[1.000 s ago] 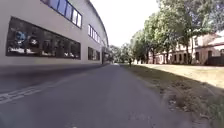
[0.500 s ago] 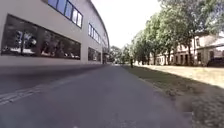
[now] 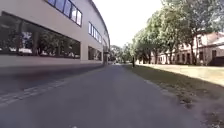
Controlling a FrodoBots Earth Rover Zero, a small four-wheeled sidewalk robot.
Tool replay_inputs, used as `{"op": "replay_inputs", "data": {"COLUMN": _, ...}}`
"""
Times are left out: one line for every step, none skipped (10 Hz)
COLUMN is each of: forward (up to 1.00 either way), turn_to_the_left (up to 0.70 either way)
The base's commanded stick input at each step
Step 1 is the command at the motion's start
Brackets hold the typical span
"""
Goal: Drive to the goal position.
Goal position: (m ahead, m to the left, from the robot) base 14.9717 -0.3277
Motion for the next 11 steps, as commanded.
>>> {"op": "replay_inputs", "data": {"forward": 0.85, "turn_to_the_left": 0.0}}
{"op": "replay_inputs", "data": {"forward": 0.85, "turn_to_the_left": 0.0}}
{"op": "replay_inputs", "data": {"forward": 0.85, "turn_to_the_left": 0.0}}
{"op": "replay_inputs", "data": {"forward": 0.85, "turn_to_the_left": -0.34}}
{"op": "replay_inputs", "data": {"forward": 0.85, "turn_to_the_left": -0.34}}
{"op": "replay_inputs", "data": {"forward": 0.85, "turn_to_the_left": -0.3}}
{"op": "replay_inputs", "data": {"forward": 0.85, "turn_to_the_left": -0.12}}
{"op": "replay_inputs", "data": {"forward": 0.85, "turn_to_the_left": 0.0}}
{"op": "replay_inputs", "data": {"forward": 0.85, "turn_to_the_left": 0.0}}
{"op": "replay_inputs", "data": {"forward": 0.85, "turn_to_the_left": 0.0}}
{"op": "replay_inputs", "data": {"forward": 0.85, "turn_to_the_left": 0.0}}
